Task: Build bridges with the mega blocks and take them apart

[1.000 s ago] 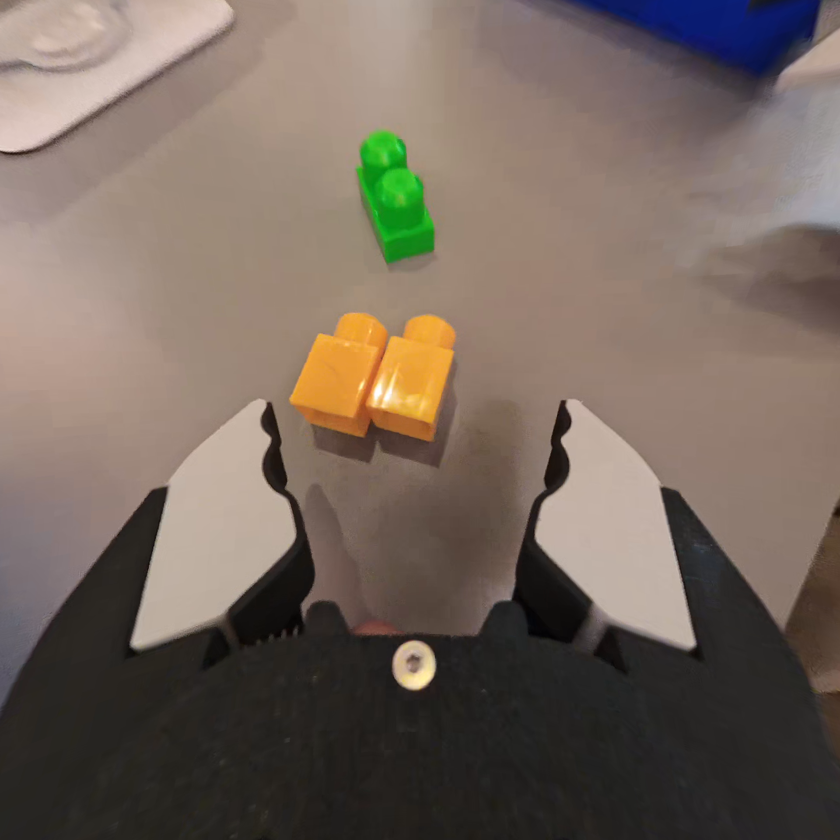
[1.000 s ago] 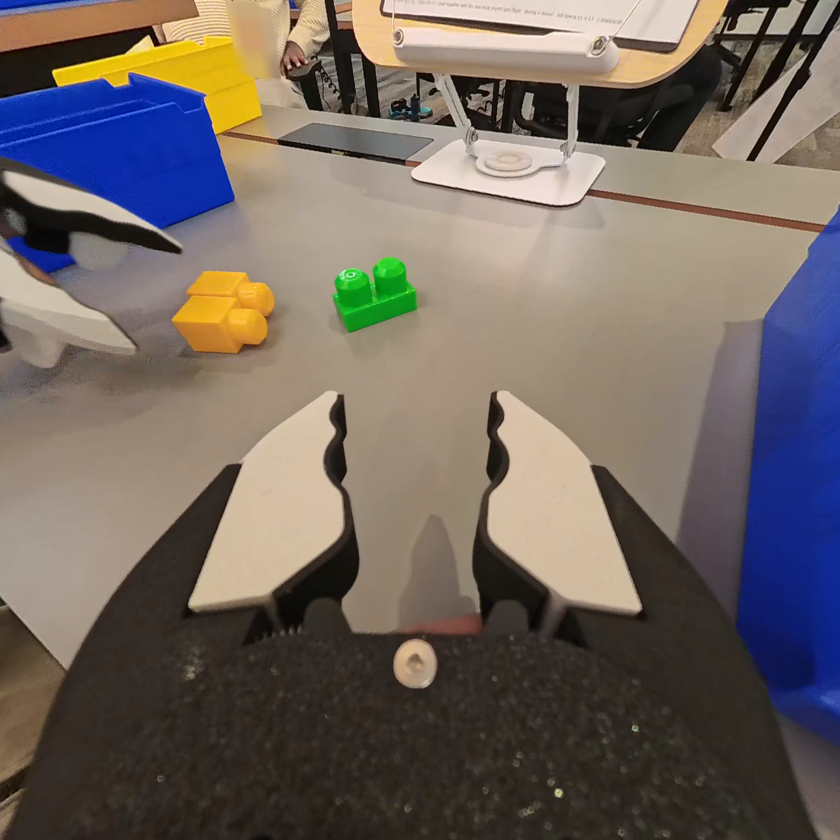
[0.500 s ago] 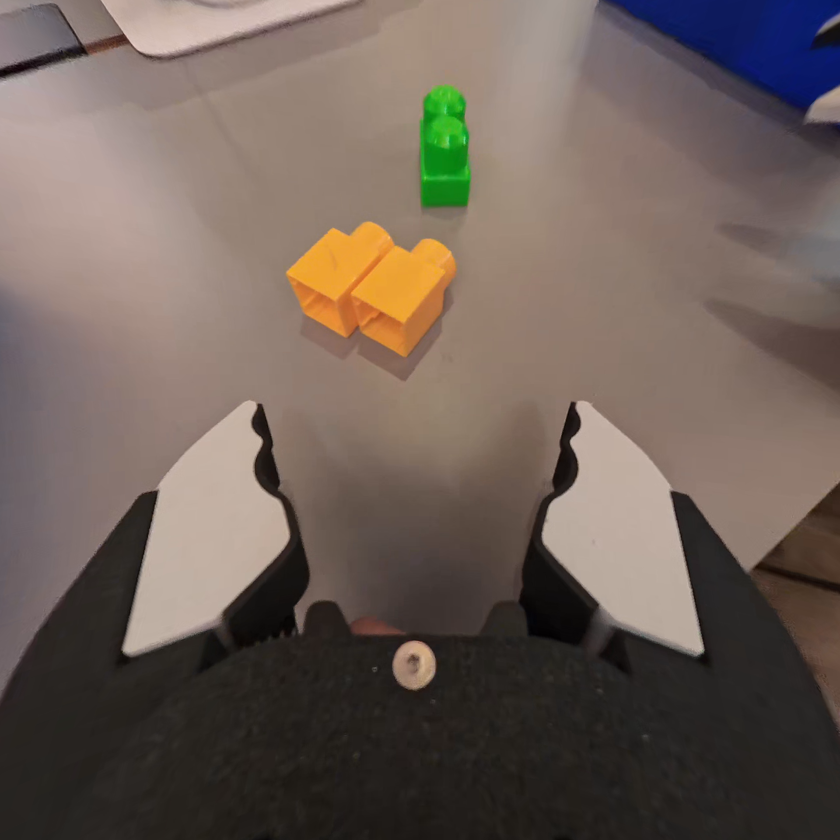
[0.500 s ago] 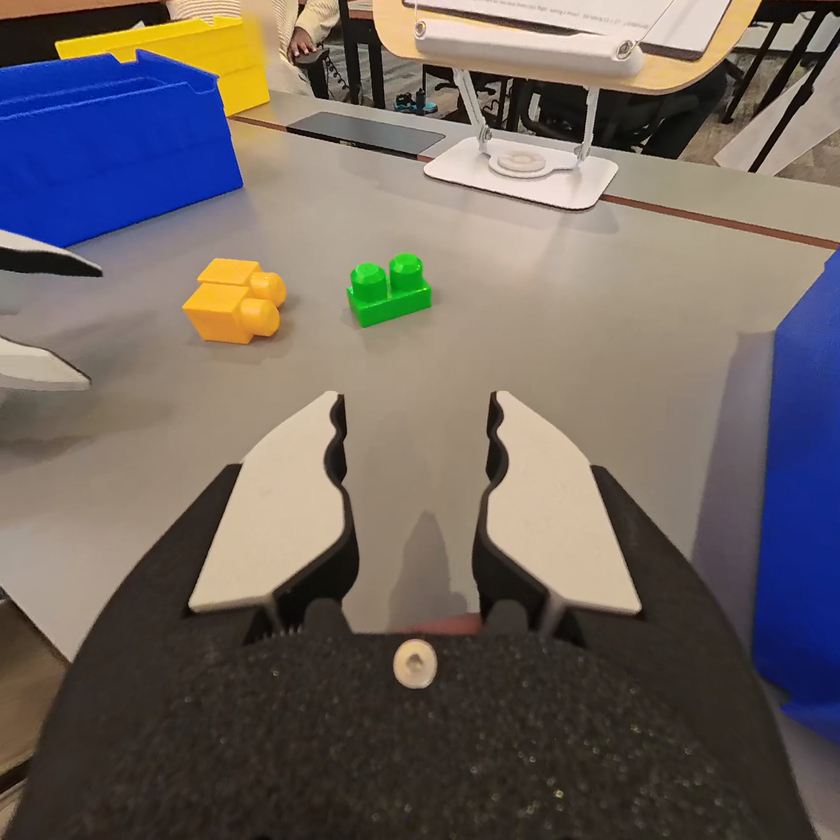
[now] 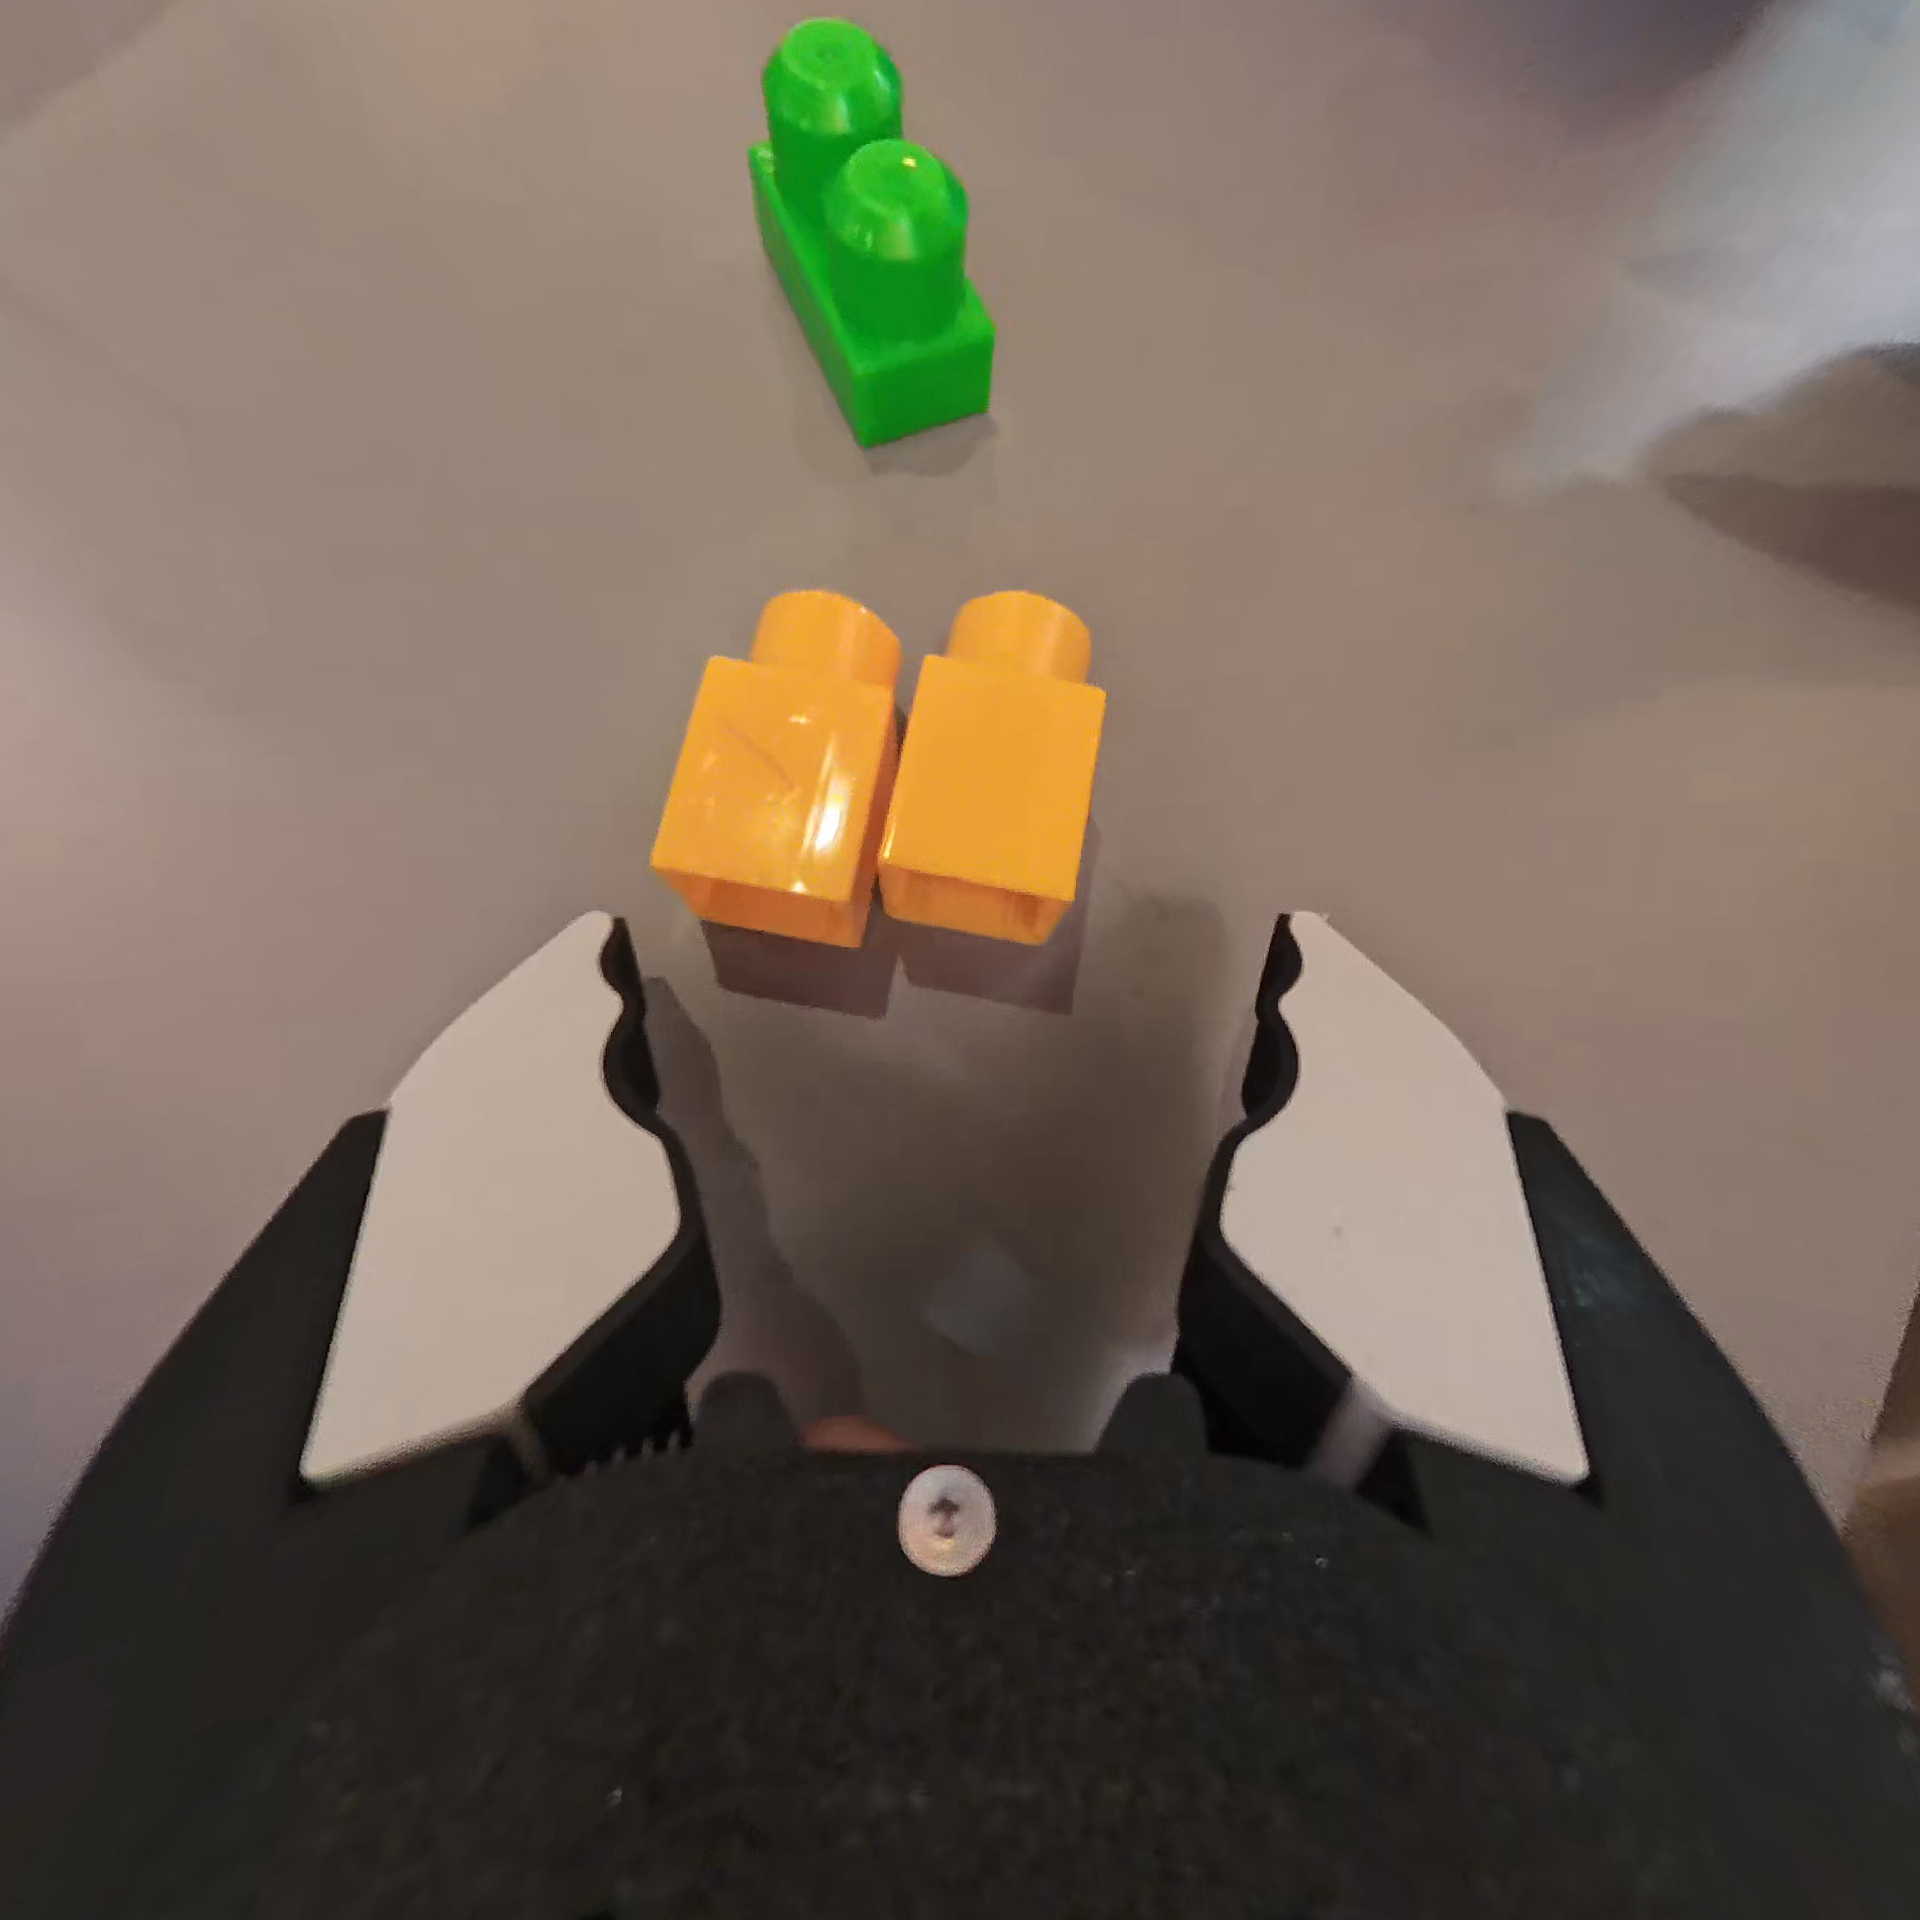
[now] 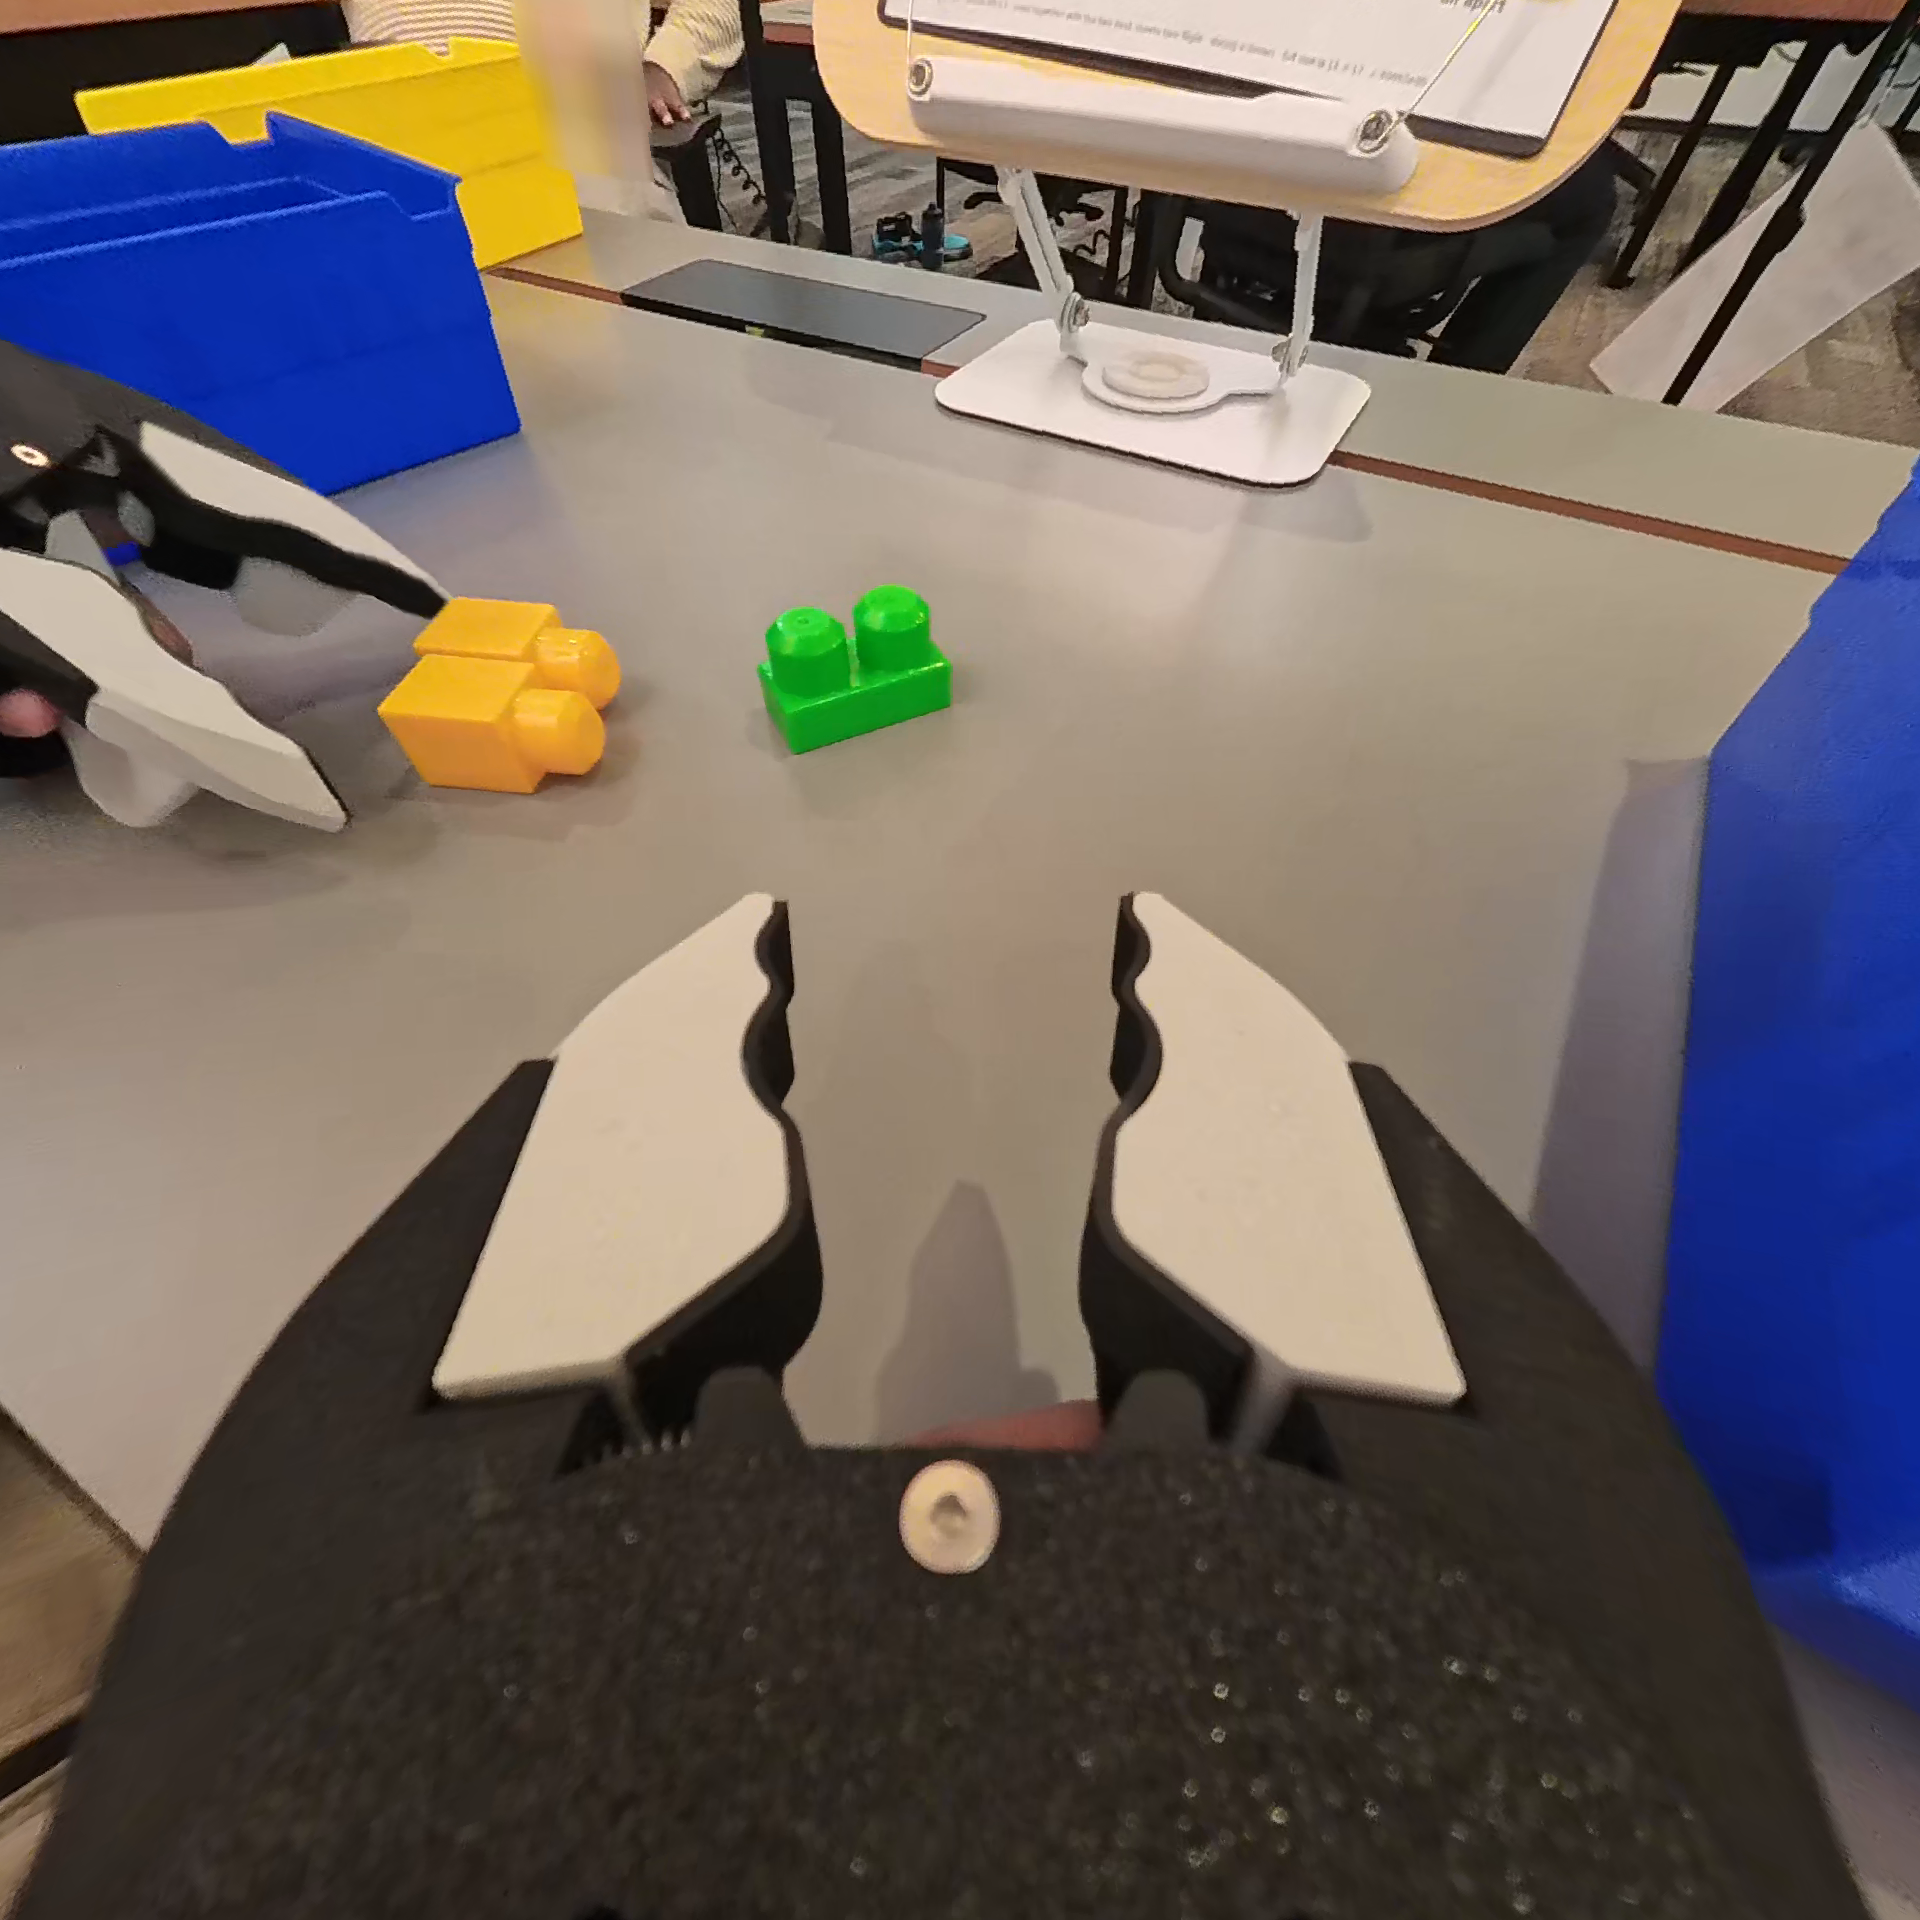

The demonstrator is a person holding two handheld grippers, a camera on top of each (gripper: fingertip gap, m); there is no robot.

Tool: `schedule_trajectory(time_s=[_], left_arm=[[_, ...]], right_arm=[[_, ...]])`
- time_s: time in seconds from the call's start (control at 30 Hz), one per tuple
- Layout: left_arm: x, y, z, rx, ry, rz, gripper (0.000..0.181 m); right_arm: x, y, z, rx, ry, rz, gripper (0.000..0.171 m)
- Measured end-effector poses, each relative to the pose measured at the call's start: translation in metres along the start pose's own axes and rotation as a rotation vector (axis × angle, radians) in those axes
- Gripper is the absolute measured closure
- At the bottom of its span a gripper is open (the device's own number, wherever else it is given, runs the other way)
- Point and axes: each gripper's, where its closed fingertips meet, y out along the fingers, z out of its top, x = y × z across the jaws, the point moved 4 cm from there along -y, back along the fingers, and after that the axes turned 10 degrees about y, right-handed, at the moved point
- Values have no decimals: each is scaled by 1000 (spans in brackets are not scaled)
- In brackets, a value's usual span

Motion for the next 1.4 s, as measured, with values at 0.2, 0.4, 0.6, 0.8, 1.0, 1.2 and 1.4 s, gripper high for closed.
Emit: schedule_trajectory(time_s=[0.2, 0.4, 0.6, 0.8, 1.0, 1.2, 1.4], left_arm=[[1, 9, 3, -18, 42, -40, 72], [-3, 13, 2, -39, 44, -44, 72], [-1, 17, 5, -50, 52, -37, 72], [-11, 3, -3, -56, 43, 68, 72], [22, -29, 11, 3, 109, 233, 66], [48, -30, 9, 105, 70, 244, 64], [9, -11, 14, 23, 114, 175, 66]], right_arm=[[3, 0, -1, -1, 4, -5, 112], [4, 0, -2, -5, 6, -2, 112], [3, 2, -4, -14, 7, 3, 112], [4, 1, -3, -10, 7, -1, 112], [3, 2, -4, -15, 4, -1, 112], [-2, 3, -6, -22, -5, 8, 112], [-2, 0, -5, -16, -6, 7, 113]])
